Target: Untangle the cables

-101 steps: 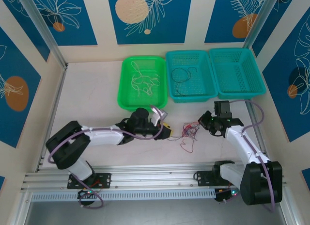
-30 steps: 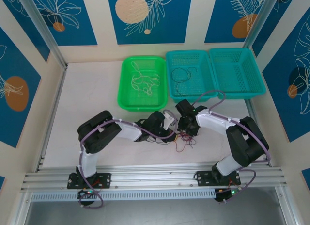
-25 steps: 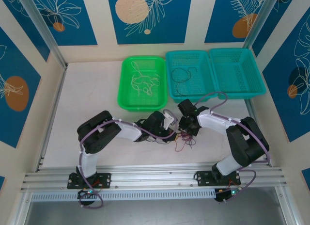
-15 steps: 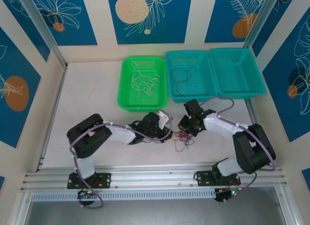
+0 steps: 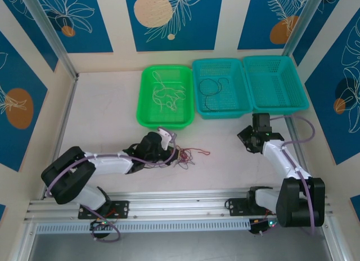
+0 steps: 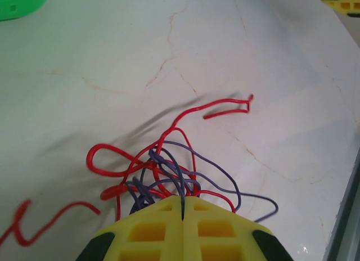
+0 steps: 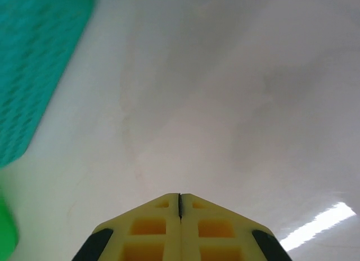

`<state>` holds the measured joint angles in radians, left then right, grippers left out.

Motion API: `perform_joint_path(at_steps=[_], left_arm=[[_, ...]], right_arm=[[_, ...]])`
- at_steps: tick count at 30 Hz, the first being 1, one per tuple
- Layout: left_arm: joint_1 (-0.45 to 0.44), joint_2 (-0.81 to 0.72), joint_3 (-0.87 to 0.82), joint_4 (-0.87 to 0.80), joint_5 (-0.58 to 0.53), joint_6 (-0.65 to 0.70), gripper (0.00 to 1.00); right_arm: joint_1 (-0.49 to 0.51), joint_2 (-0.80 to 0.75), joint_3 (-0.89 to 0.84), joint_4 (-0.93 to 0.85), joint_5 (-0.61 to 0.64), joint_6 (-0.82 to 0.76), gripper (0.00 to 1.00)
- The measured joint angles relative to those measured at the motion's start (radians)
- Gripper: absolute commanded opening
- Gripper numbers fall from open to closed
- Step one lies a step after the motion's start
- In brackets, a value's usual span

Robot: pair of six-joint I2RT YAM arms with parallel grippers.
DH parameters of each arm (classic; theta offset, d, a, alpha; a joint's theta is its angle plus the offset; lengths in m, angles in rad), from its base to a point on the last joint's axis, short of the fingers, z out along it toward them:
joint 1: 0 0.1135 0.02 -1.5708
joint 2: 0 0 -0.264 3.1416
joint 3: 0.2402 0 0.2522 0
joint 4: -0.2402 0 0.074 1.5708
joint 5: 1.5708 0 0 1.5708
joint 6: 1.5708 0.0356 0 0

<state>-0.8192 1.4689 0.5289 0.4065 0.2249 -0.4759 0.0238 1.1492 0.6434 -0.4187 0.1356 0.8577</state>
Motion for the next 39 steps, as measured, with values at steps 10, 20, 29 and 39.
perform_joint_path(at_steps=[10,20,29,39], left_arm=[[0.001,0.027,0.018,-0.026,0.049,0.114,0.0],[0.007,0.026,0.009,-0.064,0.031,0.111,0.45],[0.091,-0.108,-0.046,-0.047,0.034,-0.066,0.54],[0.187,-0.012,0.035,-0.061,0.23,-0.282,0.62]], right_arm=[[0.528,0.179,0.184,0.055,-0.159,-0.356,0.46],[0.679,0.456,0.254,0.0,-0.181,-0.286,0.53],[0.729,0.584,0.364,-0.068,-0.051,-0.224,0.0],[0.713,0.528,0.317,-0.013,-0.073,-0.23,0.0]])
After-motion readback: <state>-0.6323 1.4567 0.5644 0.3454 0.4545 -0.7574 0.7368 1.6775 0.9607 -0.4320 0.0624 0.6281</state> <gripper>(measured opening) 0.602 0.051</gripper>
